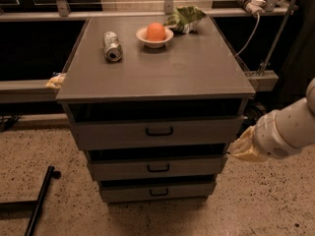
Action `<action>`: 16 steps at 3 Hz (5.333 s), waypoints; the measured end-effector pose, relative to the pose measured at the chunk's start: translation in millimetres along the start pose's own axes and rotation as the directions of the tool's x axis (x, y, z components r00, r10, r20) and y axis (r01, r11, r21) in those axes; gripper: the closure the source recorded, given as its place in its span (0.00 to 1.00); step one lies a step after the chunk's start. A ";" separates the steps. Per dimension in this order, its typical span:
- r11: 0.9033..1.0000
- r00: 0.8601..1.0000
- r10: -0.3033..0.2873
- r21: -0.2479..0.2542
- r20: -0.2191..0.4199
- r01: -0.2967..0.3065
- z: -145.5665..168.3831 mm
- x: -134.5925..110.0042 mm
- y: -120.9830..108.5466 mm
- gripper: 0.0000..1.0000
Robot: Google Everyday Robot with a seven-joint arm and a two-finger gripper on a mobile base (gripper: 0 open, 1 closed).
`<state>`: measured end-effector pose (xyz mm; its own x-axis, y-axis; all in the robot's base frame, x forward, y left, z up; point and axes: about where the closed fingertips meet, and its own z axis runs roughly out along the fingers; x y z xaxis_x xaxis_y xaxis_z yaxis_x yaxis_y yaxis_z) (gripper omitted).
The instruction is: Open middle drawer
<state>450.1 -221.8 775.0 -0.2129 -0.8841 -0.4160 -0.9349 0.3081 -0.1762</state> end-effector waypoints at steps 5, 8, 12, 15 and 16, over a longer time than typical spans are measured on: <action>0.992 0.950 0.038 -0.125 0.311 0.001 210.8 57.9 15.3 1.00; 0.984 0.925 -0.072 -0.124 0.372 0.127 271.8 43.4 12.6 0.35; 0.967 0.931 -0.243 -0.009 0.272 0.255 318.5 57.0 -13.7 0.00; 0.959 0.936 -0.273 -0.012 0.222 0.283 350.9 67.4 -40.2 0.00; 0.958 0.937 -0.273 -0.026 0.219 0.285 360.3 66.0 -46.7 0.00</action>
Offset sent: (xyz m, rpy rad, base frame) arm 0.0639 0.0214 -0.2260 0.4772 0.0353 0.0320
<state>582.0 -167.9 434.4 0.1179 -0.8356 -0.5366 -0.9639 0.0336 -0.2641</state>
